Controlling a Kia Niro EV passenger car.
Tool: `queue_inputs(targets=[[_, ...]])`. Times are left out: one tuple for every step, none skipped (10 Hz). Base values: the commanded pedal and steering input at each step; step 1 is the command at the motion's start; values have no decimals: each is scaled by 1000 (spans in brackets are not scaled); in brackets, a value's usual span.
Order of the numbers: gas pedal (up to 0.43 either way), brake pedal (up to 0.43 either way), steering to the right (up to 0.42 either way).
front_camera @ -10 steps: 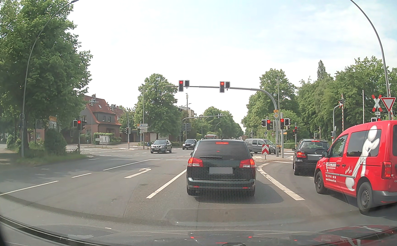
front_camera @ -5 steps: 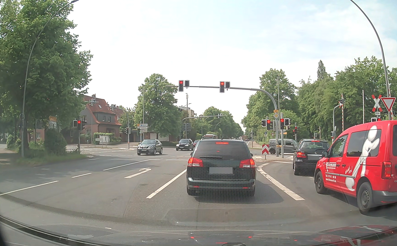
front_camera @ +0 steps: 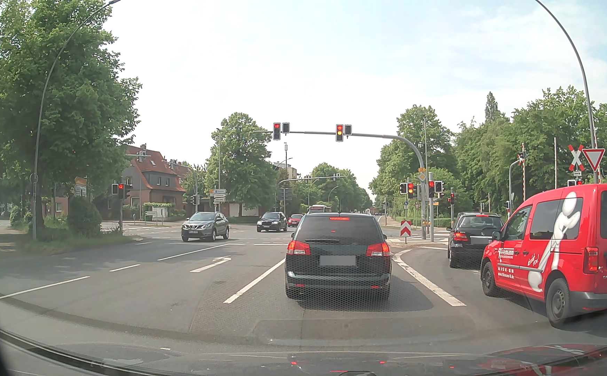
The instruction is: Follow the waypoints while adhering to traffic rules and regulations
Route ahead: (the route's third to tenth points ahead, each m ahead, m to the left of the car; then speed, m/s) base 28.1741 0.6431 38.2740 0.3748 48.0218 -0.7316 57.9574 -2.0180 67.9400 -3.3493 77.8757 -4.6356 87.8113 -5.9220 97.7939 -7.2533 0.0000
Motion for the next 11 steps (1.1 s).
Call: queue_inputs(targets=[[0, 0, 0], [0, 0, 0], [0, 0, 0], [0, 0, 0], [0, 0, 0], [0, 0, 0], [0, 0, 0], [0, 0, 0], [0, 0, 0], [0, 0, 0], [0, 0, 0]])
